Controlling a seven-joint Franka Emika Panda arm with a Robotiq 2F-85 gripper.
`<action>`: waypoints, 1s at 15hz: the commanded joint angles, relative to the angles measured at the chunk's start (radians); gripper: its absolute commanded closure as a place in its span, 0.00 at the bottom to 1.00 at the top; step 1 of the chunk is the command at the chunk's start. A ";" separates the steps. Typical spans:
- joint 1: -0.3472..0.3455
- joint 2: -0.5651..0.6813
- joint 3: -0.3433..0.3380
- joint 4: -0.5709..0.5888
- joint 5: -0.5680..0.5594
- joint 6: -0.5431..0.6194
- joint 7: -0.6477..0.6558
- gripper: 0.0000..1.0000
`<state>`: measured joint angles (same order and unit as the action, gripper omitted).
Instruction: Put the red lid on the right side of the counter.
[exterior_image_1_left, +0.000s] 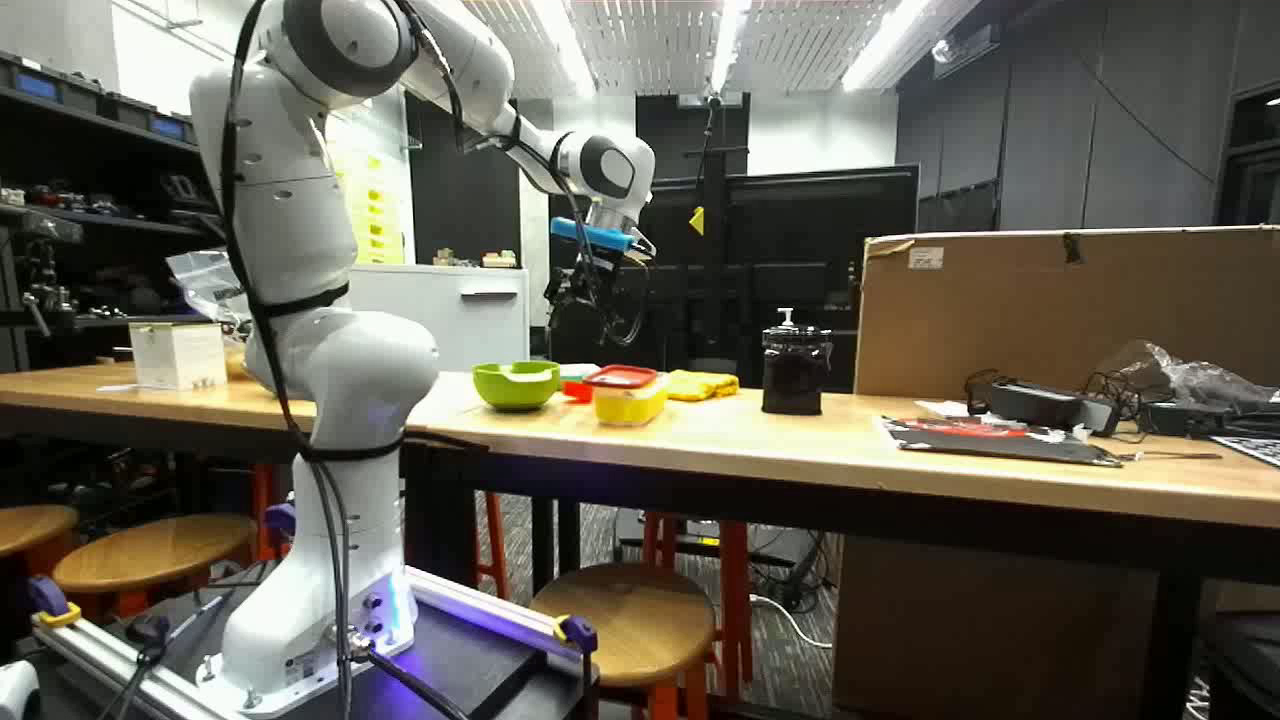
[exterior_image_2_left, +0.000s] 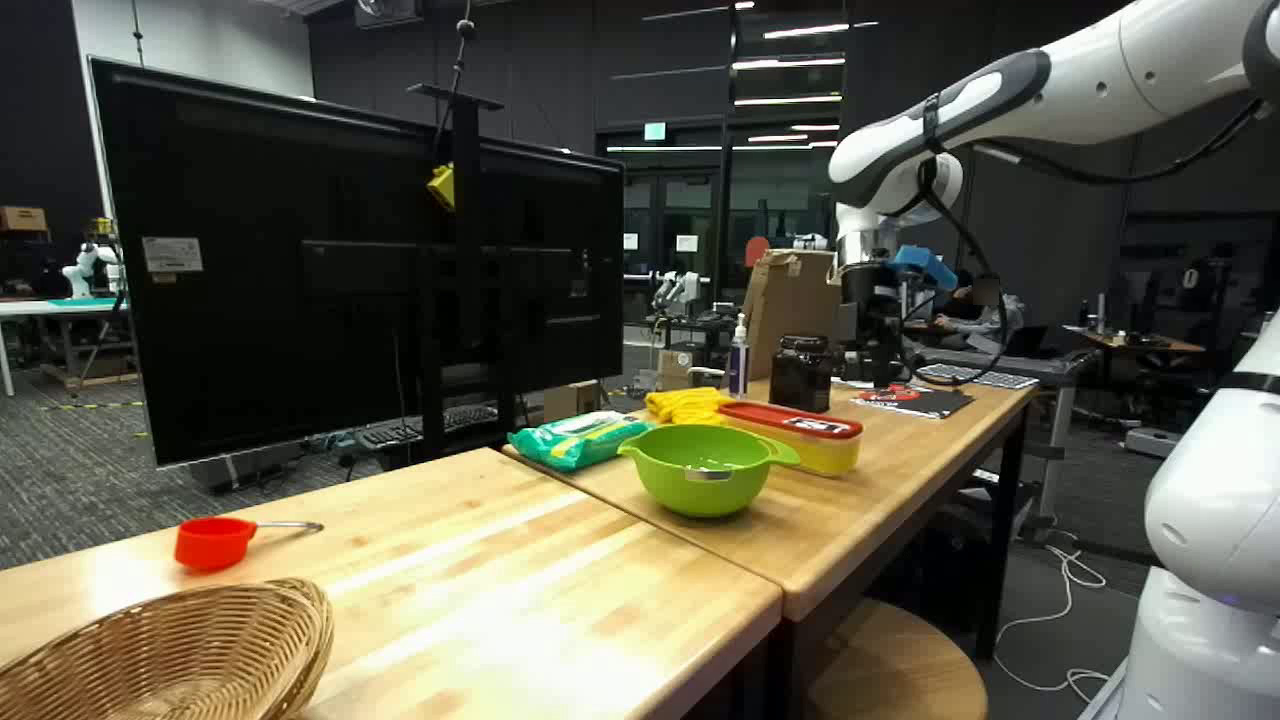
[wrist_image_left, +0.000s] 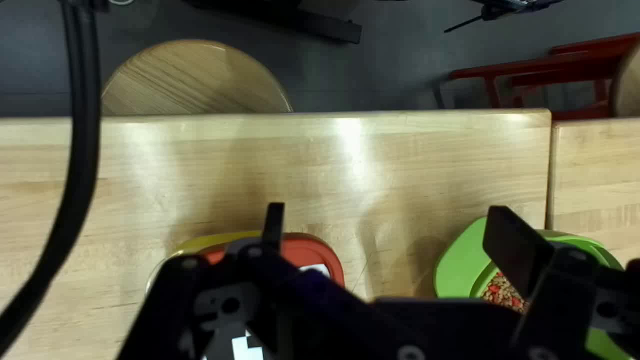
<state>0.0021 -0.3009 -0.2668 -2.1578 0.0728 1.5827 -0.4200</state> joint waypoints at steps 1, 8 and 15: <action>-0.032 0.003 0.029 0.002 0.007 -0.002 -0.007 0.00; -0.032 0.003 0.029 0.002 0.007 -0.002 -0.007 0.00; -0.043 0.023 0.072 0.013 -0.065 0.057 0.031 0.00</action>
<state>-0.0211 -0.2930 -0.2373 -2.1575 0.0534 1.6001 -0.4122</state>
